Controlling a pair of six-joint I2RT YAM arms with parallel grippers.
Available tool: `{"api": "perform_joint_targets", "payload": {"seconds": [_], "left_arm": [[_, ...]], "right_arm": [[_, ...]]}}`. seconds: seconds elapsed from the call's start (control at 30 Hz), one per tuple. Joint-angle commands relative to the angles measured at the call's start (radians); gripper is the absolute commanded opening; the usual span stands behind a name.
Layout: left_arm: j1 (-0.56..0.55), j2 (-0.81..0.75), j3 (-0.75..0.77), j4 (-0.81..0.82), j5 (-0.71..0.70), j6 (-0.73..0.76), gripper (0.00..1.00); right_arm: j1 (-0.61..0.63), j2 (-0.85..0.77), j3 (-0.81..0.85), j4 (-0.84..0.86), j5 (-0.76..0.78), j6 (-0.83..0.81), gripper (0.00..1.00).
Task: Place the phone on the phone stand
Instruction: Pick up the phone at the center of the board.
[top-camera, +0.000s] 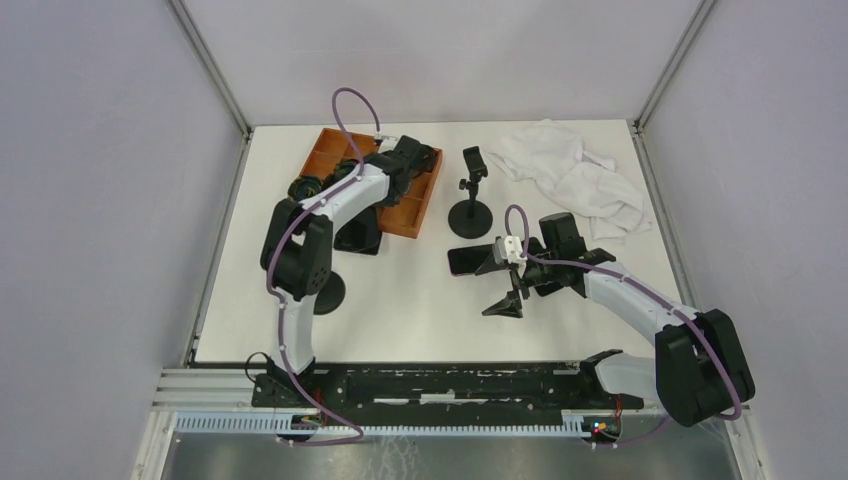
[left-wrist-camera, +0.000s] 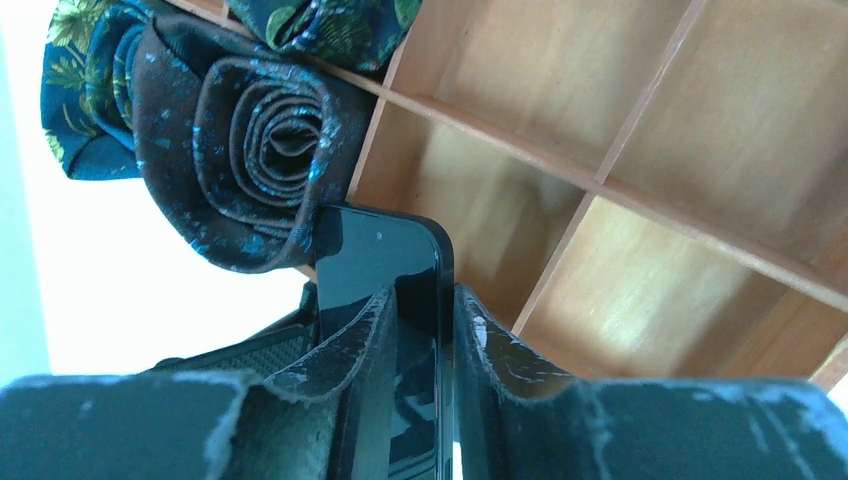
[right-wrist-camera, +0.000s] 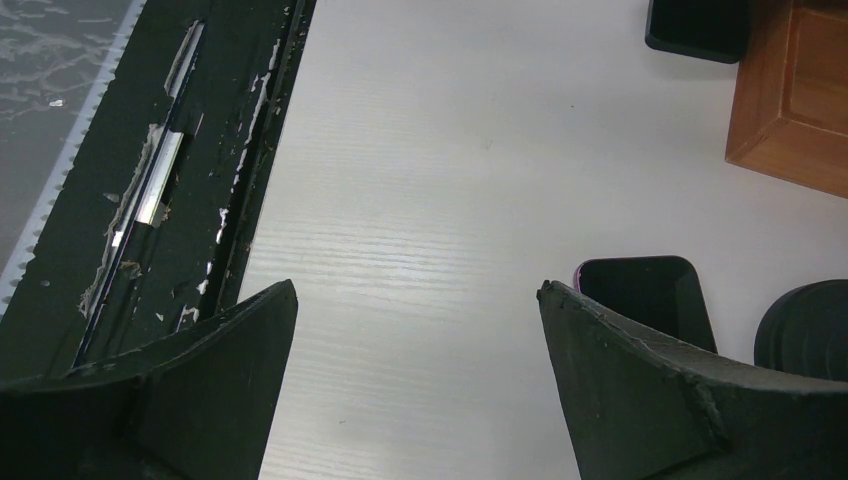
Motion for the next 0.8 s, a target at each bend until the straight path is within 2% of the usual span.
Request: {"api": "perform_joint_targets", "payload": {"seconds": [0.0,0.1,0.27,0.77], "left_arm": [[0.010,-0.105,-0.063,-0.009,0.007,-0.010,0.11],[0.010,-0.155,-0.091,0.010,0.010,-0.005,0.10],[0.010,-0.207,-0.120,0.011,-0.004,-0.009,0.02],[0.008,-0.432,-0.301,0.106,0.165,-0.062,0.02]], "right_arm": [[0.002,-0.008,0.041,0.005,-0.011,-0.016,0.98],[0.004,-0.009,0.041,0.004,-0.010,-0.016,0.98],[0.002,-0.009,0.041,0.006,-0.012,-0.015,0.98],[0.006,-0.006,0.024,0.045,-0.043,0.029,0.98]]}}
